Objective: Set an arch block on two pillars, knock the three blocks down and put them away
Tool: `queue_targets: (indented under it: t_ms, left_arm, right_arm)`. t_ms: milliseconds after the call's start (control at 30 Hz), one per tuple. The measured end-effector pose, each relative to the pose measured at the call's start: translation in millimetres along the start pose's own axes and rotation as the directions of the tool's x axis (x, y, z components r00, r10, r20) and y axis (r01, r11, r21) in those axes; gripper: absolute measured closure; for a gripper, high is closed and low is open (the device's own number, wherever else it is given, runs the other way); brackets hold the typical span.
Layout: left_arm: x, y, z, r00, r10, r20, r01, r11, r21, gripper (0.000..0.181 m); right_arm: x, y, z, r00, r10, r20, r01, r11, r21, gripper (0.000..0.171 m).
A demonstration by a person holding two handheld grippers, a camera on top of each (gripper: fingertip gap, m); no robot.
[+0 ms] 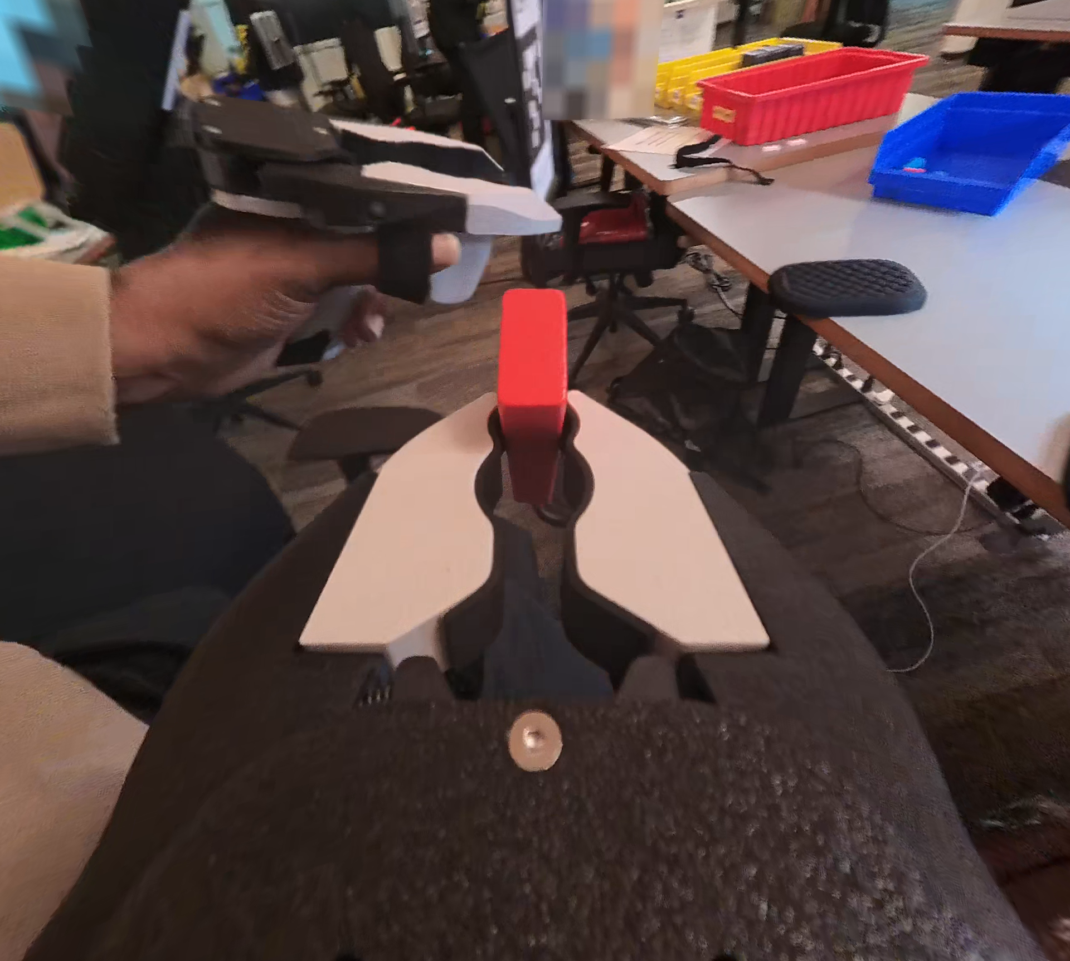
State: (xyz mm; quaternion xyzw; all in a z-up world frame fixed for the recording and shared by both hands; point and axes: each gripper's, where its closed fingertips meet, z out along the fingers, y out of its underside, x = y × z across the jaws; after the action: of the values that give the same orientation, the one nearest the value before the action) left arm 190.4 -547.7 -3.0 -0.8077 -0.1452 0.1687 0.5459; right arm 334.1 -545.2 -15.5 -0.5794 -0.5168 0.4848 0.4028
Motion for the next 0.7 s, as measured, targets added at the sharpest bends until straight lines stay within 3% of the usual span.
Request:
queue_targets:
  t_ms: [100, 200, 300, 400, 500, 700]
  left_arm:
    - [-15.2, 7.7, 77.0, 0.997, -0.013, -0.076, 0.010, 0.999, -0.045, 0.113]
    - [-26.0, 14.3, 160.6, 0.978, 0.045, -0.201, -0.056, 0.997, -0.050, 0.116]
    - [-45.0, 16.1, 240.9, 0.936, 0.104, -0.336, -0.097, 0.995, 0.037, 0.117]
    - [-85.9, 13.7, 307.6, 0.915, 0.072, -0.396, -0.024, 0.992, 0.125, 0.119]
    - [-122.1, 11.8, 366.6, 0.915, 0.066, -0.398, 0.013, 0.981, 0.192, 0.121]
    - [-165.2, 8.9, 468.4, 0.948, -0.011, -0.320, 0.114, 0.945, 0.308, 0.121]
  right_arm:
    - [29.6, 3.3, 49.1, 0.995, 0.011, -0.097, -0.007, 0.999, 0.038, 0.154]
    - [96.0, -6.9, 90.6, 0.964, 0.045, -0.262, -0.016, 0.994, 0.111, 0.155]
    - [161.5, -12.7, 129.0, 0.896, 0.074, -0.437, -0.009, 0.989, 0.151, 0.154]
    - [216.3, -14.7, 160.6, 0.814, 0.071, -0.577, -0.047, 0.997, 0.057, 0.154]
    - [267.6, -31.0, 169.8, 0.726, 0.061, -0.685, -0.117, 0.992, -0.036, 0.154]
    - [350.6, -73.8, 145.8, 0.560, -0.048, -0.827, -0.188, 0.965, -0.183, 0.154]
